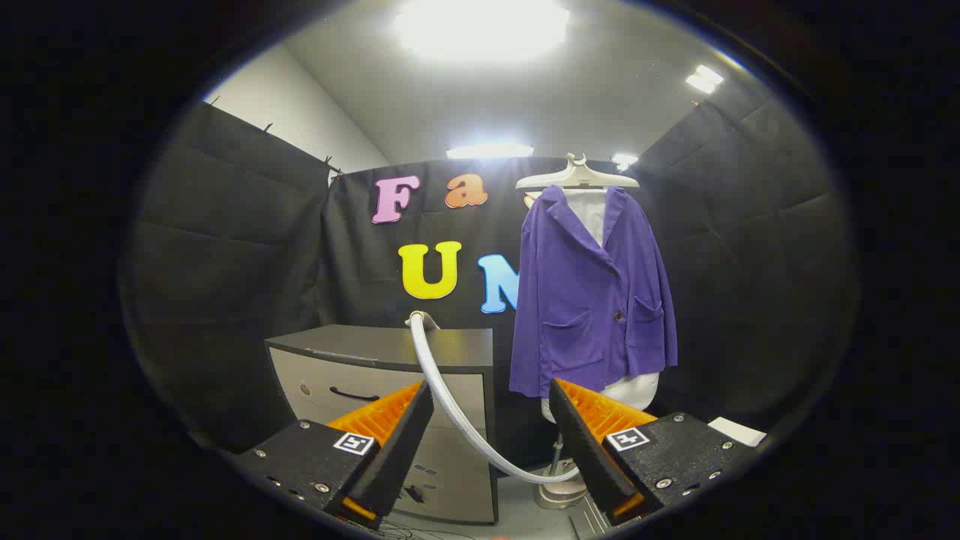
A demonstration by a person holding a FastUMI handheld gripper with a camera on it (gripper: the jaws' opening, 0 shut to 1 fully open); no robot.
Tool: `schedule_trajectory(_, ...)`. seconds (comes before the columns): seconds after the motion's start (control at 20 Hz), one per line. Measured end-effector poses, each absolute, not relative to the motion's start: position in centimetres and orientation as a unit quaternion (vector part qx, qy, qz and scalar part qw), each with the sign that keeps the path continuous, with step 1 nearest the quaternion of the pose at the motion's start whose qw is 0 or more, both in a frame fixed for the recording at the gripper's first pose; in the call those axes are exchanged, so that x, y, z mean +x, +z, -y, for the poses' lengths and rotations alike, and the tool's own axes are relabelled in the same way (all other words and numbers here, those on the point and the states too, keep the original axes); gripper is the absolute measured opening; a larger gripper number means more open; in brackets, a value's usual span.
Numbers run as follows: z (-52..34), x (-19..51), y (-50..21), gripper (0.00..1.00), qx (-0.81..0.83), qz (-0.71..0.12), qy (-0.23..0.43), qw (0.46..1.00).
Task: Iron the clothes twice with a garment steamer, once on the left side and once on the right side.
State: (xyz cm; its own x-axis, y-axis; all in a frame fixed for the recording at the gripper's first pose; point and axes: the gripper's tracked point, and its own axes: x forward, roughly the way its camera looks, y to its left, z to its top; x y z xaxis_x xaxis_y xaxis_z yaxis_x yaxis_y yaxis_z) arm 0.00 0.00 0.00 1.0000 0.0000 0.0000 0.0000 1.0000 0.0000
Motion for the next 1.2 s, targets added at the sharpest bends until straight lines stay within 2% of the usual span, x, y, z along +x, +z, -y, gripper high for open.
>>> schedule_trajectory(0.65, -0.1, 0.6, -0.7, 0.96, -0.003, -0.010, -0.012, 1.000)
schedule_trajectory(1.2, -2.8, 1.9, 1.1, 0.96, -0.005, -0.005, 0.012, 1.000)
